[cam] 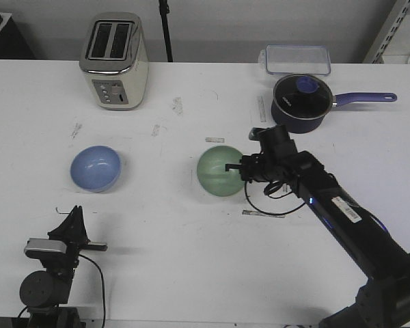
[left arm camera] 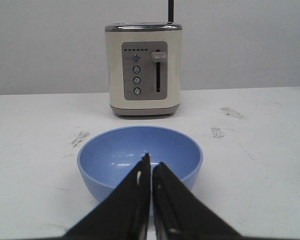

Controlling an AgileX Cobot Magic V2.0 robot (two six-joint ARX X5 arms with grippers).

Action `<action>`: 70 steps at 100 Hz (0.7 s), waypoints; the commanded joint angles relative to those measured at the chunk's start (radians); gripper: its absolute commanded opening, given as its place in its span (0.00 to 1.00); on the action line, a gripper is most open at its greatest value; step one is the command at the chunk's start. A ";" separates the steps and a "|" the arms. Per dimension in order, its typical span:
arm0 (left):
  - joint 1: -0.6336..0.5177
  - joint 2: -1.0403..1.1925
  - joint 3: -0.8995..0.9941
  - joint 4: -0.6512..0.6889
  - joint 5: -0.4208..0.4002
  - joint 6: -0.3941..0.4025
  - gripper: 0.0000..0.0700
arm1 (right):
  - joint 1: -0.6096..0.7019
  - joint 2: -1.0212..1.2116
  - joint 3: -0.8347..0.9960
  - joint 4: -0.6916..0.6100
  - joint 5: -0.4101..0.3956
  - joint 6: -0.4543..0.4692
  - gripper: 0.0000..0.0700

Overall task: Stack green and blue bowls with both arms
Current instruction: 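Drag the green bowl with the right gripper toward the table center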

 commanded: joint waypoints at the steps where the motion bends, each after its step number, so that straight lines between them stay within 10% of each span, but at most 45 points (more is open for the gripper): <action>1: 0.000 -0.002 -0.022 0.012 0.002 0.013 0.00 | 0.030 0.039 0.019 0.018 0.032 0.084 0.01; 70: 0.000 -0.002 -0.022 0.012 0.002 0.013 0.00 | 0.142 0.149 0.019 0.062 0.113 0.121 0.01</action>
